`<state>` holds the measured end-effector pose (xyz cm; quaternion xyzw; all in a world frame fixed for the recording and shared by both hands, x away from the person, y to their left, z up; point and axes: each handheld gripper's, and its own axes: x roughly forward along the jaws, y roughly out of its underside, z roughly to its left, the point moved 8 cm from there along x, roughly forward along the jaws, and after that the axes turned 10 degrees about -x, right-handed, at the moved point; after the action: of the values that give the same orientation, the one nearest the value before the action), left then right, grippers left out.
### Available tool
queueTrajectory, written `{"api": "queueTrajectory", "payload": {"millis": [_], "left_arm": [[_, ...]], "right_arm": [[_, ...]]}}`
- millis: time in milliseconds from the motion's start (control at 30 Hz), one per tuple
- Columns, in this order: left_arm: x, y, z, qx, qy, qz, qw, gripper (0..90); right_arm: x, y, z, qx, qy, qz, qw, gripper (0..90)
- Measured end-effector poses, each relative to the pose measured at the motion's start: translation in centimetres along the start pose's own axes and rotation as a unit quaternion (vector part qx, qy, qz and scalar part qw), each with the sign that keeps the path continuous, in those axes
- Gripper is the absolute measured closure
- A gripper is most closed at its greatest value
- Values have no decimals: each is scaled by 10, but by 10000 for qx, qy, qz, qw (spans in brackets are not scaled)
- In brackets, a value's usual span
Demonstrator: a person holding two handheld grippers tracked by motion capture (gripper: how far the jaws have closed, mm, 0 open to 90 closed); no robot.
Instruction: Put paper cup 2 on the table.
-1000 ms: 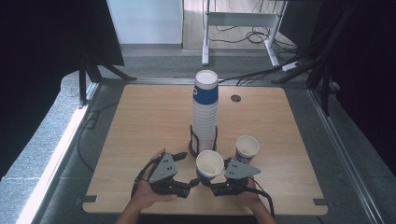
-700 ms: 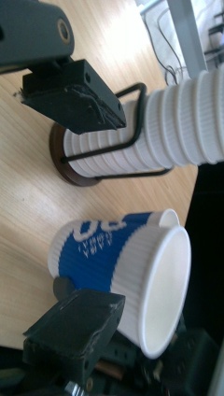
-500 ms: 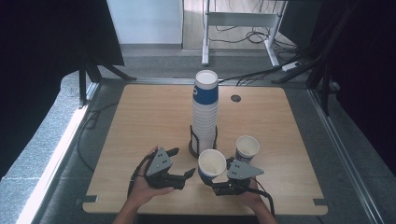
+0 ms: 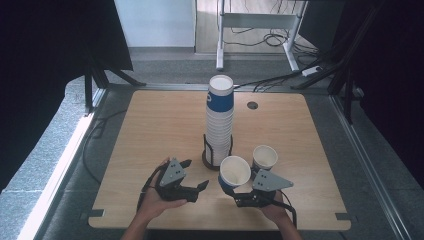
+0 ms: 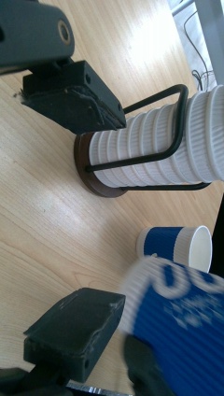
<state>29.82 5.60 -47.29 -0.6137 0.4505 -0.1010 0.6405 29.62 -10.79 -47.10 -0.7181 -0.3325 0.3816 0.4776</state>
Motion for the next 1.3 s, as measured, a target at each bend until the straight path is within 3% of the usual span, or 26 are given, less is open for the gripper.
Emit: {"api": "queueTrajectory", "payload": {"millis": [233,667,1033,1233,1300], "left_arm": [[3,4,3,-25,-38,100,9999,148],[6,7,5,-25,-73,199,9998,151],[8,9,5,5,-86,254,9996,156],[6,9,5,21,-121,261,9996,156],[6,9,6,8,-112,255,9996,156]], "right_arm": [[-21,-11,-13,2,189,-125,9997,263],[-59,-19,-45,63,762,-310,9966,264],[-94,-19,-74,150,1388,-352,9896,264],[-108,-10,-89,189,1725,-231,9846,264],[-113,-3,-97,223,1896,-137,9815,264]]}}
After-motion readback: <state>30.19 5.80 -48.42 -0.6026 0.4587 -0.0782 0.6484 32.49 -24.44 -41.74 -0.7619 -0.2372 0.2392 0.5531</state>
